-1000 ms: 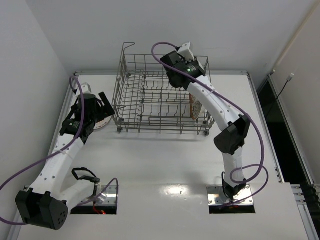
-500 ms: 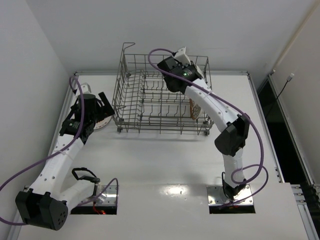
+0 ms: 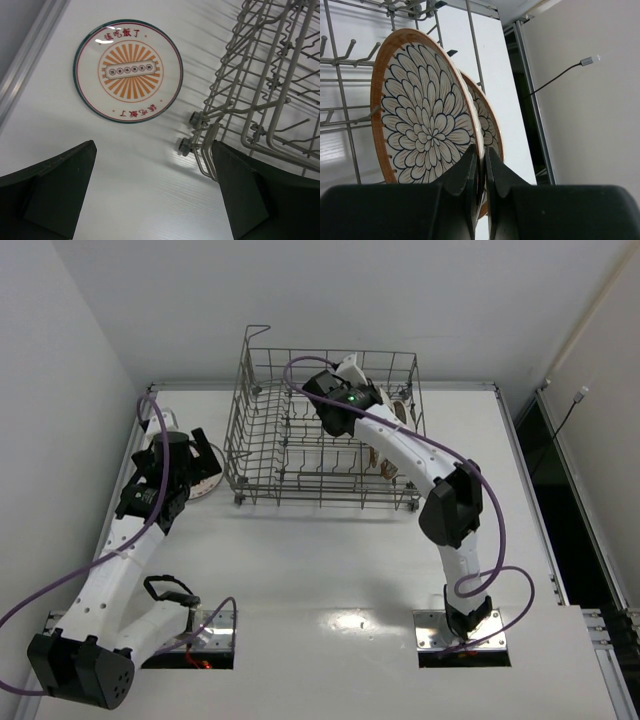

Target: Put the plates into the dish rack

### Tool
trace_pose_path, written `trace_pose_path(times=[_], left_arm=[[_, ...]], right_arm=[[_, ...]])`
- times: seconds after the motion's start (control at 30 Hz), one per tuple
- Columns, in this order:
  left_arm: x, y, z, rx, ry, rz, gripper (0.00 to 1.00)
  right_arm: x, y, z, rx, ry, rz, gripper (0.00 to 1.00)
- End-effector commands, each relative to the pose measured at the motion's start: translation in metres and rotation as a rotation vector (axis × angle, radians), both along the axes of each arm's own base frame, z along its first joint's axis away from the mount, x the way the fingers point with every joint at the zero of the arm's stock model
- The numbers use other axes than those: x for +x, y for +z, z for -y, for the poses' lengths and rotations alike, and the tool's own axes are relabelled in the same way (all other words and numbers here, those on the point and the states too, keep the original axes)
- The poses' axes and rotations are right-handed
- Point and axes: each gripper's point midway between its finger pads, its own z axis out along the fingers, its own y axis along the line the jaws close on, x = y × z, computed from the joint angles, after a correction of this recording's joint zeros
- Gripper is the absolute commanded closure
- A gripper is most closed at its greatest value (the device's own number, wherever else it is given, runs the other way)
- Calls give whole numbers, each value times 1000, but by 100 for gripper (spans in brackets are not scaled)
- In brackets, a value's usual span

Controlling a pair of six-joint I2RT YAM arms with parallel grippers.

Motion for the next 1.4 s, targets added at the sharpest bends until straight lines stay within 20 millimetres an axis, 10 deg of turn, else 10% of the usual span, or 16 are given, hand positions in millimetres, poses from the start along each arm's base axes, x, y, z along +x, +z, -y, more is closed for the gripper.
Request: trace_pose_path(times=[0.0,0.43,0.53,0.9,1.37], left_arm=[[-6,8,-14,88,30,14,0],[-10,8,-45,269,120,-15,0],[-8,6,-48,286,132,-16,0],[4,-12,-49,330,131,-64,0],[52,-63,-35,228,37,-100,0]], right_arm=[[2,-26,-3,45,1,-49,100],[-16,-66,-18,203,27,-219,85],[-16,-54,-21,228,37,-221,64],[-32,93,-67,699,394,-19,15],[-69,99,-52,749,465,-88,11]])
